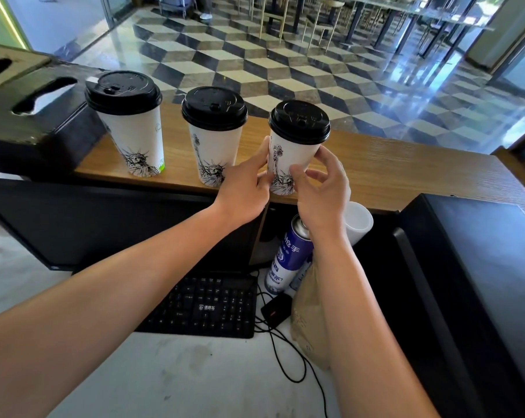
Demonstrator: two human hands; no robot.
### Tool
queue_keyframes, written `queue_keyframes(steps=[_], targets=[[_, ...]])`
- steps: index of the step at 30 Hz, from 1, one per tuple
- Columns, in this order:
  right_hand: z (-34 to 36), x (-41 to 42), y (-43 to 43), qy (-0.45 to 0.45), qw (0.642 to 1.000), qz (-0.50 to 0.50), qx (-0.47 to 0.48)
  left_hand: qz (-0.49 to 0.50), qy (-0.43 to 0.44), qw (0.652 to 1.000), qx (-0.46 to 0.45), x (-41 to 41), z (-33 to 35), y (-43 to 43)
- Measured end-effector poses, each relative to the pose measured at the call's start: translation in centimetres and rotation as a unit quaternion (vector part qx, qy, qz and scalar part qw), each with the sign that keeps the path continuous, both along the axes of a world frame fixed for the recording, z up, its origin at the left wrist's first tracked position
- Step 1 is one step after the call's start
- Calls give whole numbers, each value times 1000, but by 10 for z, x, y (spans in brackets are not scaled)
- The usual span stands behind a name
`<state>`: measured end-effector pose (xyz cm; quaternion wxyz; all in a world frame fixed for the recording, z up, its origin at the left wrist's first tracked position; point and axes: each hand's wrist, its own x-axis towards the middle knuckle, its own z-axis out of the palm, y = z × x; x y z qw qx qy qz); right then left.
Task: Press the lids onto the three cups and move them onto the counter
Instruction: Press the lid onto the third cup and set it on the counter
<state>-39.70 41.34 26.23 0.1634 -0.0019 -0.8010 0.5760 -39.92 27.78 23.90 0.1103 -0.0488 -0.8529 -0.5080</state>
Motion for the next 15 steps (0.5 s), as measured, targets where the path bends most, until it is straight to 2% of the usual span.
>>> queue_keyframes(steps=[15], targets=[[-1,1,4,6,1000,-13,8,13,1,998,-67,5,9,6]])
